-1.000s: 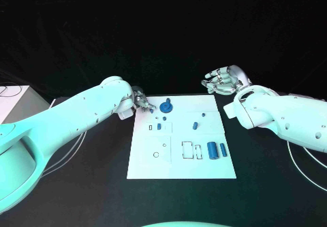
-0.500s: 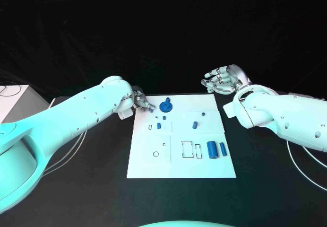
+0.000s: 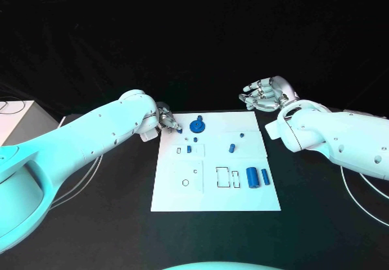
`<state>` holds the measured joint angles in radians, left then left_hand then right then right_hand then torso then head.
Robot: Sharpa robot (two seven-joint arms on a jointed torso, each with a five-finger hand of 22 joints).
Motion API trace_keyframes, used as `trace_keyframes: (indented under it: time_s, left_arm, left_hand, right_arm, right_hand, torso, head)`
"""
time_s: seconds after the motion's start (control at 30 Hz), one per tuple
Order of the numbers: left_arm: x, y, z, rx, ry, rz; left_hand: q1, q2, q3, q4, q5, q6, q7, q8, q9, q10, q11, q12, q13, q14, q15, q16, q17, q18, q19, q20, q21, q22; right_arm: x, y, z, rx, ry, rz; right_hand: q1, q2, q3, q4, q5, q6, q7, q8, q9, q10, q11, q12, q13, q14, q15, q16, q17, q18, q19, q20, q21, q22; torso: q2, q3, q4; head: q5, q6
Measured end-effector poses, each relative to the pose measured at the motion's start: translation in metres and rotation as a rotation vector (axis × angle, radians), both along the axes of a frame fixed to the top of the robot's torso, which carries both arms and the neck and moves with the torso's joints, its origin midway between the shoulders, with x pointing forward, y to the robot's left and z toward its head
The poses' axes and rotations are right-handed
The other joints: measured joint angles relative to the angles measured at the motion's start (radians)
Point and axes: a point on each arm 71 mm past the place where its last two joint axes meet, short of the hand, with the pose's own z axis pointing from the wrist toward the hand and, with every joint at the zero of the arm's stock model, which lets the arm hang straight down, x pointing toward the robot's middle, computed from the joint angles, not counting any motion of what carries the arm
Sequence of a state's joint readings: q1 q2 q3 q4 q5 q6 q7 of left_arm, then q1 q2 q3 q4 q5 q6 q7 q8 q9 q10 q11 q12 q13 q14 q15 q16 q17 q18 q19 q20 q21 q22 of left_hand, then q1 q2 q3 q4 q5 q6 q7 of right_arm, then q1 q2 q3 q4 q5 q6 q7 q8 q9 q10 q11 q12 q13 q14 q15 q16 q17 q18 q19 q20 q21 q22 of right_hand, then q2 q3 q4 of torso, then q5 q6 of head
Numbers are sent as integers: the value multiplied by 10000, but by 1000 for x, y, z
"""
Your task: Assemble the parts on the task board
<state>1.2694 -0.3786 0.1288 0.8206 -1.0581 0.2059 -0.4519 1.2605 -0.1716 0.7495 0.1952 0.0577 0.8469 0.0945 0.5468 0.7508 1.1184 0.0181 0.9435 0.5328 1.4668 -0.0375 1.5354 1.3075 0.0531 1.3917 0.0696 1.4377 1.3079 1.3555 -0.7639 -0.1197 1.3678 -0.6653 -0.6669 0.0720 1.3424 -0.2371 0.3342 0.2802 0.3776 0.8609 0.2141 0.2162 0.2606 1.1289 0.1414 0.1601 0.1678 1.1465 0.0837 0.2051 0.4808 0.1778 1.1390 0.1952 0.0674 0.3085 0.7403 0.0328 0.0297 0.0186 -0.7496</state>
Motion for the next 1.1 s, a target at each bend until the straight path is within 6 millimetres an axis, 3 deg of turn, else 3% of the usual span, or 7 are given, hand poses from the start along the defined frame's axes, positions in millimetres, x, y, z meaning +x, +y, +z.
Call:
trace_keyframes:
  time_s: [0.17,0.3,0.47,0.57,0.7,0.77,1.1]
  left_arm:
    - [-1,0,-1,-74,82,-18]
    - [-1,0,0,-146,117,-25]
    - [-3,1,0,-270,127,-39]
    - [-5,3,2,-393,113,-67]
    - [-9,5,6,-605,55,-124]
    - [-13,6,8,-728,9,-183]
    - [-31,7,20,-1211,-234,-348]
  left_hand:
    - [-21,-14,42,19,335,-72,1,112,0,-4,4,0,-18,0,0,40,0,0,0,0,0,-1]
    - [-270,28,42,19,957,-110,37,201,1,69,15,0,-9,0,0,40,0,0,0,0,47,-1]
    - [-466,64,42,19,1483,-119,46,295,8,279,-18,84,183,0,1,40,0,0,36,-36,79,-2]
    - [-673,-38,10,-14,2030,7,15,369,379,610,-57,399,594,-18,-58,80,0,-1,82,-81,129,-2]
    - [-877,-137,-29,-54,2676,168,-44,394,381,837,-142,634,918,-11,-85,80,0,0,172,-155,217,-2]
    - [-966,-143,-44,-69,2945,208,-56,394,609,905,-180,724,1072,0,-146,80,0,-1,218,-140,232,-2]
    - [-1243,-239,39,-235,3706,365,-145,517,639,1221,-283,965,1496,0,-216,80,0,-1,327,-248,310,-3]
  right_arm:
    - [0,0,0,12,10,-3]
    - [0,0,0,19,17,-7]
    - [0,0,0,27,26,-12]
    - [0,-1,0,30,33,-25]
    - [0,-3,0,32,42,-57]
    - [0,-4,-1,34,48,-78]
    - [0,-10,-1,47,88,-200]
  right_hand:
    - [0,0,0,0,0,0,0,0,0,0,0,0,0,0,0,-2,-1,1,0,0,0,0]
    - [0,0,0,0,0,-20,19,0,0,0,0,0,-13,0,0,-2,-12,0,1,0,0,-21]
    - [0,0,0,0,40,-36,34,0,0,0,0,0,-25,0,0,-2,-13,0,1,0,0,-34]
    - [0,0,0,0,40,-37,34,0,1,0,0,0,-25,0,0,-2,-12,1,1,0,0,-34]
    - [0,0,0,0,40,-37,33,0,0,0,0,0,-39,0,0,-2,-33,1,1,0,0,-67]
    - [0,0,0,0,40,-37,33,0,1,0,0,0,-40,0,0,-2,-33,0,1,0,0,-67]
    - [0,0,0,0,59,-38,32,0,-8,0,0,0,-62,1,0,-57,-50,0,1,0,0,-109]
  torso:
    - [-6,-3,0]
    - [-7,-5,2]
    - [-11,-7,6]
    - [-13,-11,6]
    - [-19,-12,18]
    - [-24,-14,24]
    - [-85,-35,78]
  head:
    - [14,0]
    - [30,12]
    - [47,34]
    - [59,39]
    - [78,43]
    - [89,45]
    - [122,15]
